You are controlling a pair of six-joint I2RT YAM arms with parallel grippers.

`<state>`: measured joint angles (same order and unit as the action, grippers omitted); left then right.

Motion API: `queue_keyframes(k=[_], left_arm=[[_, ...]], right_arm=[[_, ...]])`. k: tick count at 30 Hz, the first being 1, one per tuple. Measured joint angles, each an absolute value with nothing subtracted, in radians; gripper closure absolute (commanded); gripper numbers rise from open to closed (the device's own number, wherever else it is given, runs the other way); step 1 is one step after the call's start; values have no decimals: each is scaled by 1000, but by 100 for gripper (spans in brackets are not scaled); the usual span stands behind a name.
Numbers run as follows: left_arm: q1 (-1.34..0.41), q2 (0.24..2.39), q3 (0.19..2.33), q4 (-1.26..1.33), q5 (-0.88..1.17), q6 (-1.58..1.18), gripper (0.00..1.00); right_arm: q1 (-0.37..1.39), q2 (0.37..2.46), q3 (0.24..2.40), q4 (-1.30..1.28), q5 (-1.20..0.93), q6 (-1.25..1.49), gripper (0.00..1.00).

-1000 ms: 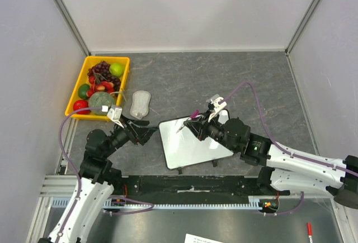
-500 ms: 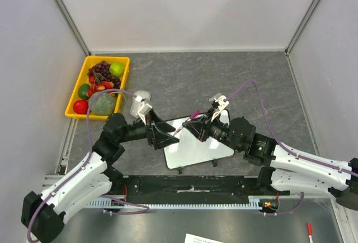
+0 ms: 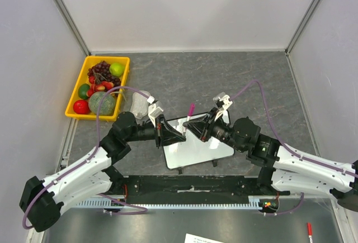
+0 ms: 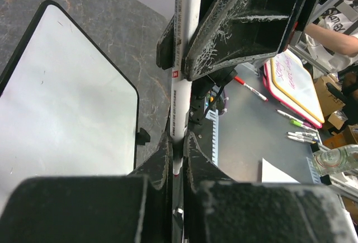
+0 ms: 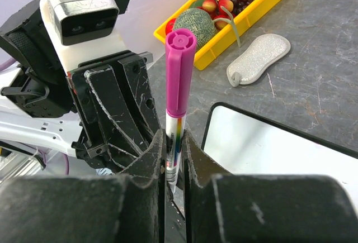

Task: Write a sentence on the whiteboard
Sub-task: Pass from the right arm to the left, then pass from the left arm to the right

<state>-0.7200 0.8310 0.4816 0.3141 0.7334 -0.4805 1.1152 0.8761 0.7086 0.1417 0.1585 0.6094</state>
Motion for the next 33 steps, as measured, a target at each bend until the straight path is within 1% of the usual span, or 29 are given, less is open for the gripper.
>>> queue_keyframes(k=[1, 2, 4, 7, 10, 11, 14, 15, 18, 23, 26, 27, 28, 33], left_arm=[[-720, 830, 484, 313, 731, -479, 98], [-721, 830, 485, 312, 729, -477, 98], [-723, 826, 493, 292, 717, -471, 98], [-727, 819, 516, 234, 702, -457, 98], [-724, 803, 553, 161, 657, -450, 98], [-722, 799, 565, 145, 651, -448, 98], [-722, 791, 612, 81, 633, -439, 98], [-722, 790, 624, 67, 631, -436, 98], [-722, 789, 659, 9, 633, -422, 98], [-721, 782, 693, -76, 650, -395, 98], [-722, 768, 702, -108, 675, -378, 98], [-721, 761, 704, -118, 689, -374, 98], [-721, 751, 706, -127, 707, -371, 98], [-722, 733, 707, -133, 792, -355, 98]], right_arm=[[1116, 872, 709, 141, 159, 610, 100], [1116, 871, 709, 141, 159, 610, 97], [1115, 868, 709, 139, 159, 609, 82], [1116, 860, 719, 105, 163, 596, 62], [1115, 828, 738, 27, 174, 561, 49], [1115, 815, 743, 7, 178, 551, 43], [1104, 776, 773, -58, 172, 511, 10], [1100, 765, 783, -75, 162, 499, 2], [1080, 738, 812, -110, 117, 466, 2], [1022, 757, 854, -146, -5, 449, 2], [957, 785, 855, -159, -118, 450, 9], [932, 793, 855, -159, -165, 453, 15], [910, 801, 855, -156, -215, 456, 19], [852, 855, 842, -50, -467, 505, 24]])
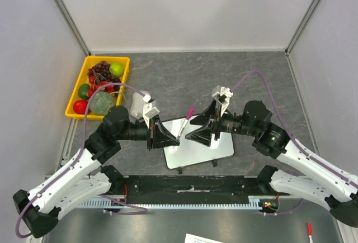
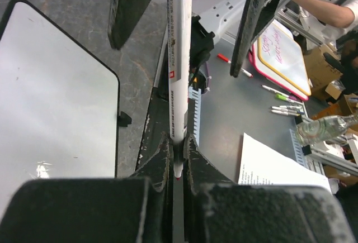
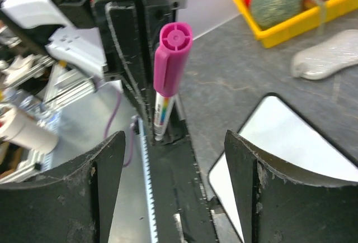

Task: Write a sentence on the whiteboard
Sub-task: Pass from the left arm to the right

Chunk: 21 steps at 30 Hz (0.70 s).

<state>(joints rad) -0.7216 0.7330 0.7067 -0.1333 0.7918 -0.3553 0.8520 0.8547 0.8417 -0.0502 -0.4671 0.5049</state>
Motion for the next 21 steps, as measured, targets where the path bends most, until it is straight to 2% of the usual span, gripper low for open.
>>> queue_keyframes(k=[5, 12, 15, 18, 21], left_arm=[[-722, 738, 708, -134, 859, -348, 98], [-735, 773, 717, -136, 910, -342, 98], [-743, 787, 723, -150, 924, -333, 98], [-749, 792, 725, -164, 927, -326, 98], [-753, 792, 725, -177, 928, -319, 98]], right_arm=[[851, 897, 807, 70, -655, 566, 35], [851, 944, 799, 136, -750, 606, 44], [851, 955, 799, 142, -766, 611, 55], [850, 966, 799, 143, -773, 610, 60], [850, 970, 799, 143, -778, 609, 76]])
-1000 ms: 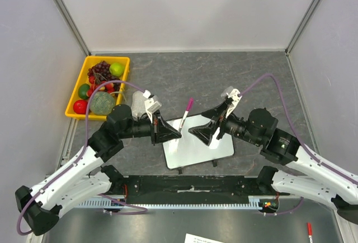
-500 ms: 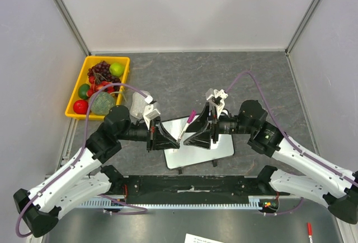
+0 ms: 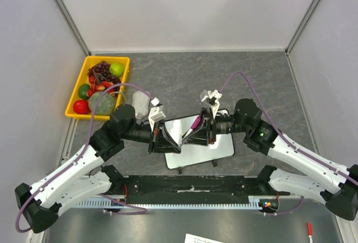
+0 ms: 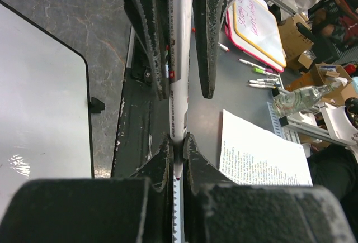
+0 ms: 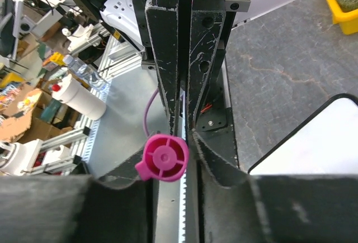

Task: Write a sentence on the whiteboard
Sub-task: Pass from the left arm to the right

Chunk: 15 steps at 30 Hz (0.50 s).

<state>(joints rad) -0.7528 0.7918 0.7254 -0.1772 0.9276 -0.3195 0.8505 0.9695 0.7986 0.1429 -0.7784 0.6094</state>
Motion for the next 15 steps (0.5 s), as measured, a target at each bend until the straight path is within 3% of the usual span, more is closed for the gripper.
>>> queue_keyframes(k=[3, 6, 8, 10, 12, 15], left_arm=[[-755, 790, 727, -186, 931, -315, 98], [-759, 788, 727, -188, 927, -315, 94], [-760, 787, 727, -193, 923, -315, 58], [-760, 784, 727, -194, 911, -305, 33], [-760, 771, 727, -203, 878, -300, 23], [-760, 739, 727, -215, 778, -305, 21]], right_arm=[[850, 970, 798, 142, -778, 603, 100], [850, 969, 795, 143, -773, 594, 100], [851, 967, 791, 142, -768, 588, 100], [851, 961, 788, 138, -760, 583, 100], [850, 946, 781, 114, -749, 577, 100], [851, 918, 771, 67, -699, 556, 100]])
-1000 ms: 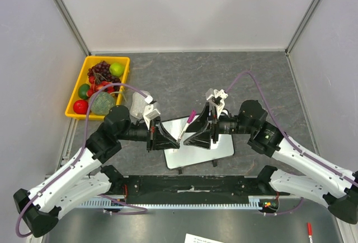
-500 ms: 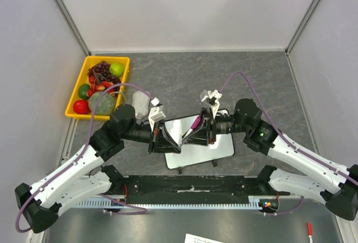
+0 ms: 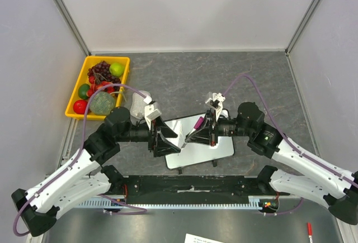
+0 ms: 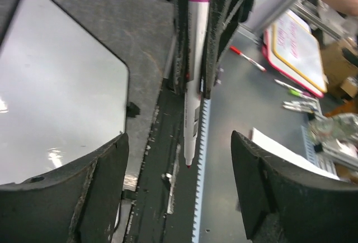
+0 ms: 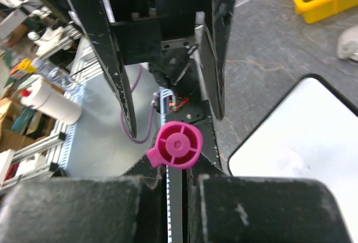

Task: Write a sentence on the whiteboard
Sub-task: Pass from the left arm to the right, then hold the whiteboard at the center of the board.

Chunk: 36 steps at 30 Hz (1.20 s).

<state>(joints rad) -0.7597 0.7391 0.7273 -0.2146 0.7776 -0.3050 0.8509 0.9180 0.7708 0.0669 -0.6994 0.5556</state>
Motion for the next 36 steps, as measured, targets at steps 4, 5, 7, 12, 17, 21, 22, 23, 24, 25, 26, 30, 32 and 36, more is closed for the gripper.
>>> queue_keyframes(k=[4, 5, 7, 12, 17, 21, 22, 23, 24, 25, 26, 30, 32, 36], left_arm=[[-759, 730, 727, -228, 620, -318, 20], [-759, 736, 726, -236, 575, -326, 20], [-757, 749, 726, -252, 493, -342, 19], [-672, 777, 706, -303, 306, -406, 18], [-471, 746, 628, -308, 268, -468, 19], [-363, 738, 539, -257, 346, -498, 21], [-345, 740, 514, -233, 370, -505, 22], [-324, 746, 476, -194, 411, -516, 23], [-311, 752, 448, -165, 439, -528, 24], [-292, 764, 401, -96, 488, -547, 25], [-282, 773, 369, -46, 521, -563, 25], [-263, 817, 232, 187, 656, -631, 29], [-263, 835, 204, 265, 702, -645, 32], [-263, 858, 188, 392, 775, -649, 41]], right_arm=[[851, 873, 759, -7, -576, 519, 100], [850, 860, 756, -27, -538, 512, 100], [850, 830, 741, -51, -460, 501, 100], [850, 746, 689, -91, -247, 488, 100], [850, 707, 643, -82, -88, 486, 100], [850, 708, 619, -57, -26, 487, 100], [850, 710, 616, -48, -17, 487, 100], [850, 715, 613, -36, -9, 488, 100], [850, 721, 612, -23, -3, 489, 100], [850, 729, 611, -7, -1, 490, 100], [850, 736, 611, 4, 1, 492, 100], [850, 768, 604, 65, 0, 501, 100], [851, 779, 599, 89, -1, 504, 100], [907, 818, 596, 153, 37, 505, 100]])
